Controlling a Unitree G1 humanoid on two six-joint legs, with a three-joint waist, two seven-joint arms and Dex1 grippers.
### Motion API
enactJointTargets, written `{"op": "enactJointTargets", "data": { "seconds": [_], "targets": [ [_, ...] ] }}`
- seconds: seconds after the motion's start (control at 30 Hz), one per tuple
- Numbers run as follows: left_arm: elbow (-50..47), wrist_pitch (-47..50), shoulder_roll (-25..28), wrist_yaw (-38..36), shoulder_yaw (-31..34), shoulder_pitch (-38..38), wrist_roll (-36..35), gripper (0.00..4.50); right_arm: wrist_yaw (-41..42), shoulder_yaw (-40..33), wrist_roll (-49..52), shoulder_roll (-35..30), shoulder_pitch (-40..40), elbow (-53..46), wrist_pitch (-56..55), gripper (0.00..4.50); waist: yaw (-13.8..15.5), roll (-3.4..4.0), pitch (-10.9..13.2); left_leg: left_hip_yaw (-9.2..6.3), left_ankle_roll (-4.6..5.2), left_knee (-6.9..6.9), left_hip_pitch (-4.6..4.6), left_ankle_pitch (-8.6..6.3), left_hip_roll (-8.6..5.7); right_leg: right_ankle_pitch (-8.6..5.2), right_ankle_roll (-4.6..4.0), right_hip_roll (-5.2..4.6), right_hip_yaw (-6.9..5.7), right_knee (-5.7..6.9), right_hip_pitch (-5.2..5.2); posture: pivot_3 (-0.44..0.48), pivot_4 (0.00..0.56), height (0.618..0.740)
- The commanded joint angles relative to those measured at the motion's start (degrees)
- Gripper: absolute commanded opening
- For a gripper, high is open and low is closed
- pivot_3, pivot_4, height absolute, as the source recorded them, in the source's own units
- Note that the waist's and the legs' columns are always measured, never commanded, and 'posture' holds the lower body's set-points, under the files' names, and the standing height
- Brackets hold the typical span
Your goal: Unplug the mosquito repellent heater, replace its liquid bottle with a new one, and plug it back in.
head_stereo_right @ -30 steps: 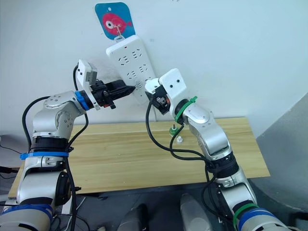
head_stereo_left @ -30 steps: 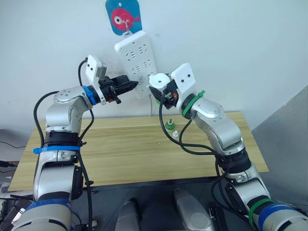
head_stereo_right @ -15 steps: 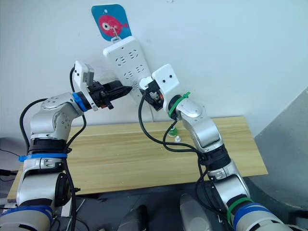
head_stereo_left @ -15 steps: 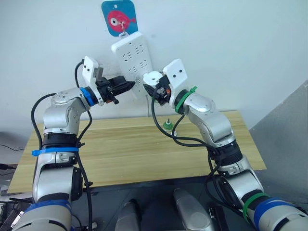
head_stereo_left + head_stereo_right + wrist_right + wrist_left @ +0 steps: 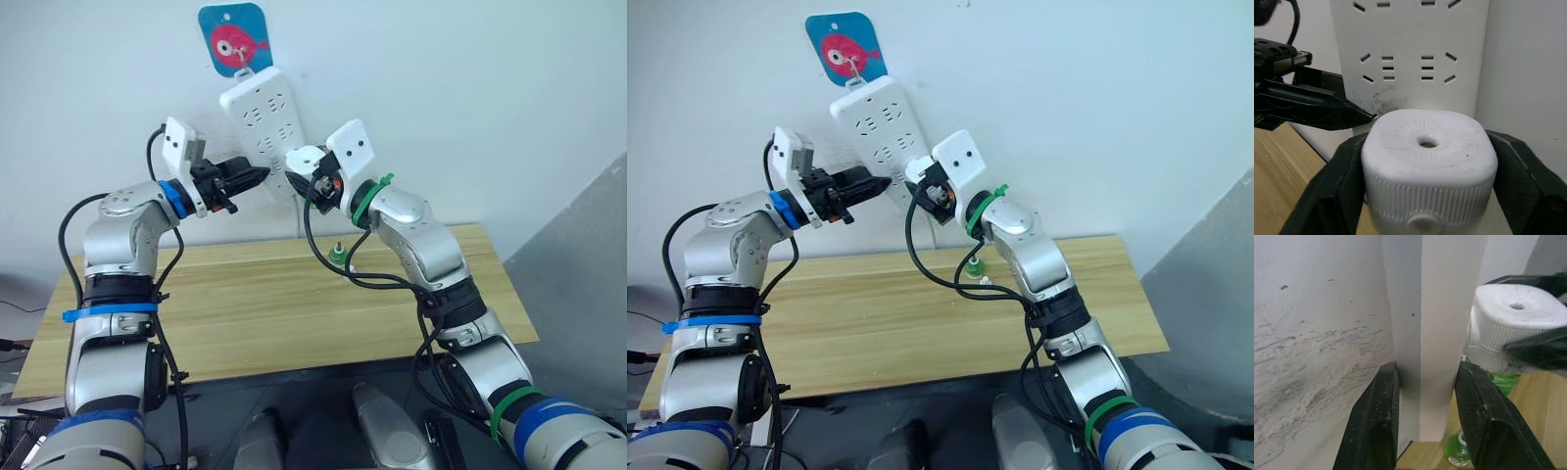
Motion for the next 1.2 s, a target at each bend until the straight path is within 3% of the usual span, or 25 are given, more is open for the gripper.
{"op": "enactJointTargets", "data": {
  "seconds": [0.03,0.3,0.33,0.57,0.8,1.0,1.2],
  "targets": [
    [1.1,-2.7,0.3,0.8,-0.7,-0.5,1.7,1.31,2.7,0.2,0.9,-3.3,3.0,-9.5,4.0,4.5,0.4,0.0,0.0,0.0,-0.01,-0.04,-0.07,0.0,-0.02,0.0,0.0,-0.02,0.0,-0.06,-0.03,-0.256,0.215,0.74],
    [3.9,-7.7,2.4,3.9,0.1,-0.6,3.2,1.31,6.4,1.6,4.5,-9.1,11.7,-28.0,15.1,4.5,0.9,0.0,0.0,-0.04,-0.05,-0.09,-0.32,-0.05,0.0,0.0,0.0,-0.05,-0.07,-0.4,-0.11,-0.24,0.217,0.74],
    [3.9,-8.1,2.9,4.1,0.2,-0.5,3.3,2.04,6.6,1.7,5.0,-9.0,12.0,-29.1,16.0,4.5,0.7,0.0,0.0,-0.01,-0.03,-0.05,-0.3,-0.03,0.0,0.01,-0.01,-0.04,-0.03,-0.39,-0.11,-0.237,0.216,0.74],
    [-2.0,-8.2,7.4,5.4,2.1,4.8,3.5,4.11,7.8,2.9,7.4,-9.2,13.3,-33.5,18.1,4.5,0.8,0.0,0.0,0.02,0.02,-0.25,-0.31,0.0,0.03,0.04,-0.07,-0.02,0.01,-0.5,-0.2,-0.219,0.216,0.74],
    [-19.5,-1.8,11.1,6.5,8.9,19.7,-2.0,4.11,10.0,4.3,10.1,-9.4,14.3,-34.9,16.5,4.5,1.9,0.0,0.0,-0.1,0.01,-0.55,-0.88,-0.01,0.02,0.22,-0.37,-0.09,-0.16,-0.43,-0.85,-0.178,0.221,0.74],
    [-48.4,4.5,4.5,15.2,13.9,41.7,-8.0,4.16,8.5,4.7,9.0,-8.0,14.9,-32.2,14.4,2.54,3.8,-0.03,0.0,-0.04,0.0,-0.62,-0.84,-0.01,0.03,0.2,-0.4,-0.14,-0.14,-0.44,-0.85,-0.142,0.221,0.74],
    [-65.0,-3.3,-4.0,20.6,9.4,59.0,-2.6,4.16,6.2,5.7,6.4,-6.1,13.7,-27.3,10.3,0.33,5.7,-0.09,0.0,0.05,-0.01,-0.51,-0.78,0.03,0.06,0.22,-0.45,-0.13,-0.1,-0.64,-0.73,-0.125,0.22,0.74]
  ]
}}
